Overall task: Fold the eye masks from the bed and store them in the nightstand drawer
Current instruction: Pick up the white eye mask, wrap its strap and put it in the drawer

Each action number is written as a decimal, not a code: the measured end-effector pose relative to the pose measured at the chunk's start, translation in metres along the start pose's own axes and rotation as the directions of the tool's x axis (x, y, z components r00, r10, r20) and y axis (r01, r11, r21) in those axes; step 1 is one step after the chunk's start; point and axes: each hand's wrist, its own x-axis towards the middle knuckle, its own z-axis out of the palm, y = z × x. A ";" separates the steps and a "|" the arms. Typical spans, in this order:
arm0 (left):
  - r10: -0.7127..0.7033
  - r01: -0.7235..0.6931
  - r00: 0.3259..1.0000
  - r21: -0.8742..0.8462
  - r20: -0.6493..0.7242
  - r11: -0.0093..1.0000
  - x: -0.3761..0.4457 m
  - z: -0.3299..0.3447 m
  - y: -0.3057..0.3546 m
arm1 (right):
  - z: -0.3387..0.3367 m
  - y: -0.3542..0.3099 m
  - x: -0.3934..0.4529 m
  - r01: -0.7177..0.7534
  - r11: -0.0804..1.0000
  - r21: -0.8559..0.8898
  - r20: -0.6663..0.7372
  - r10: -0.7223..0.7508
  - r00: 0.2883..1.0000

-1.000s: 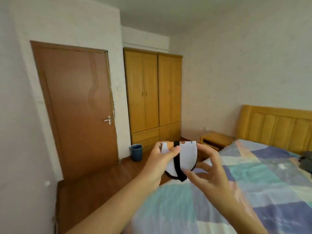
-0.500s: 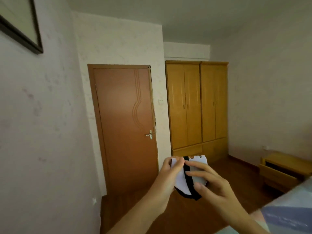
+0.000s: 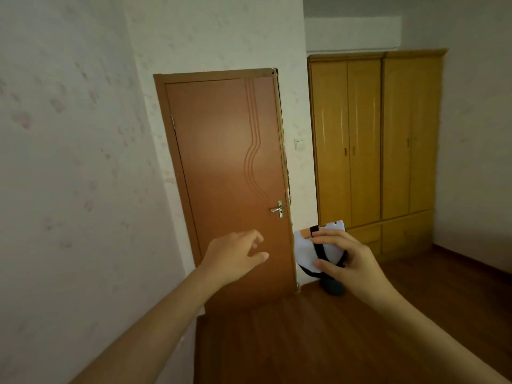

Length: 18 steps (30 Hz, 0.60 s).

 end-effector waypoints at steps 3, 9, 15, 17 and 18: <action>0.000 -0.002 1.000 0.067 0.024 0.998 0.057 0.015 -0.048 | 0.030 0.037 0.051 0.037 0.999 -0.024 0.037 -0.036 0.999; 0.067 -0.070 0.997 0.105 0.027 0.992 0.191 0.056 -0.136 | 0.077 0.121 0.156 0.002 0.996 -0.088 0.019 0.000 1.000; 0.204 -0.209 0.975 0.056 0.086 0.976 0.338 0.113 -0.155 | 0.061 0.198 0.216 -0.107 0.980 -0.166 -0.004 0.108 0.994; 0.257 -0.261 0.960 0.020 0.107 0.965 0.381 0.136 -0.144 | 0.040 0.222 0.224 -0.135 0.970 -0.205 -0.021 0.133 0.991; 0.296 -0.297 0.948 -0.003 0.115 0.955 0.404 0.149 -0.133 | 0.027 0.237 0.227 -0.147 0.961 -0.234 -0.035 0.143 0.989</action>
